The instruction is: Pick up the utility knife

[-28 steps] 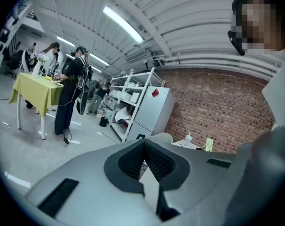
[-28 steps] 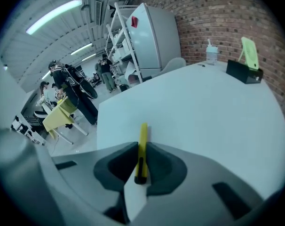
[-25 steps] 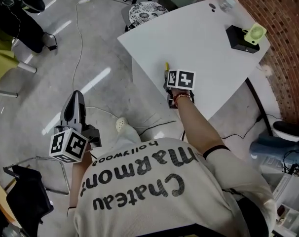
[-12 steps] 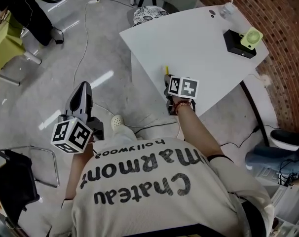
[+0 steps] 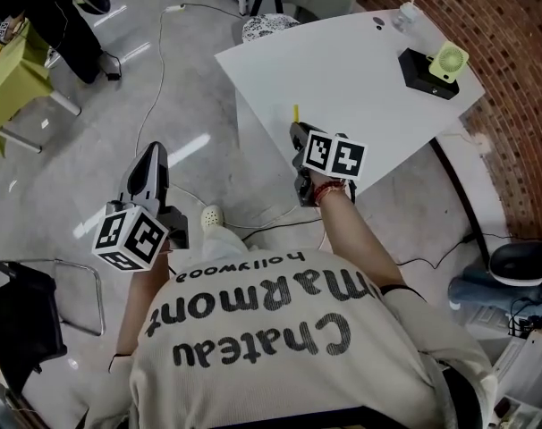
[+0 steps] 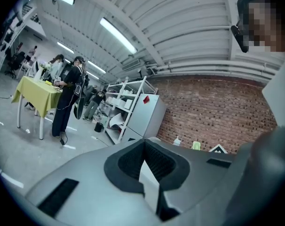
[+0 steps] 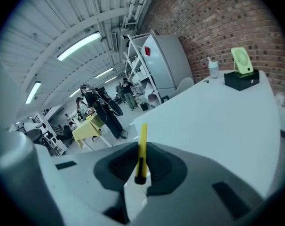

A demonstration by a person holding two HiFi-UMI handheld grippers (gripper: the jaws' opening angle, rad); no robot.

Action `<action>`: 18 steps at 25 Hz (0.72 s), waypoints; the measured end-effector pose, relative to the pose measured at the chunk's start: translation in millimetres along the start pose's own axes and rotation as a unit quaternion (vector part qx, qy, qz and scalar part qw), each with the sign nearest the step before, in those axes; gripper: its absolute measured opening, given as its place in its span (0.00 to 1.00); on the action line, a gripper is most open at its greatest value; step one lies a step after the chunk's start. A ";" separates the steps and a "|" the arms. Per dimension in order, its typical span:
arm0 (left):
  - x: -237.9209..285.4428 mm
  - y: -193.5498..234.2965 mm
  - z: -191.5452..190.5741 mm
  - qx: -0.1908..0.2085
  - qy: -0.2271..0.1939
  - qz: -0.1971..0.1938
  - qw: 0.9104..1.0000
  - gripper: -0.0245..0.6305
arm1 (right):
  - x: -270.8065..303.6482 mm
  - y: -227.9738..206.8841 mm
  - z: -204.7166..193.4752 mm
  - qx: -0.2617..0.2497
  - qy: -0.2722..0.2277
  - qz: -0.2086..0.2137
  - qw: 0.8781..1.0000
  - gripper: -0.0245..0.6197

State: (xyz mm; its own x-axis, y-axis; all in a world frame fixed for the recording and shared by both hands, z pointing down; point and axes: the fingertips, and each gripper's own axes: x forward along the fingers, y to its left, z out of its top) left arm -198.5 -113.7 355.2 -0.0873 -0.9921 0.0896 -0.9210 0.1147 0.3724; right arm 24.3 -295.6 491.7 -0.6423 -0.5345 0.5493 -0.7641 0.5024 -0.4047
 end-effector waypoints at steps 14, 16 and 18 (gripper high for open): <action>-35.7 -43.1 5.3 0.019 -0.020 -0.002 1.000 0.04 | -71.3 40.3 37.4 -0.037 -0.079 0.063 0.994 0.13; -41.6 -49.1 5.4 0.021 -0.025 -0.003 0.999 0.04 | -81.0 47.1 40.1 -0.048 -0.089 0.071 0.992 0.13; -47.2 -55.9 5.1 0.022 -0.029 -0.003 0.999 0.04 | -89.5 51.7 41.2 -0.056 -0.095 0.079 0.991 0.13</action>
State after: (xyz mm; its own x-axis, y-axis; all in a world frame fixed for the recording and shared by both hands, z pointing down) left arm -144.8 -73.5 325.4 -0.1032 -0.9941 0.0327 -0.9373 0.1082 0.3314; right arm 39.8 -249.8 391.4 -0.7606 -0.5565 0.3344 -0.6492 0.6559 -0.3851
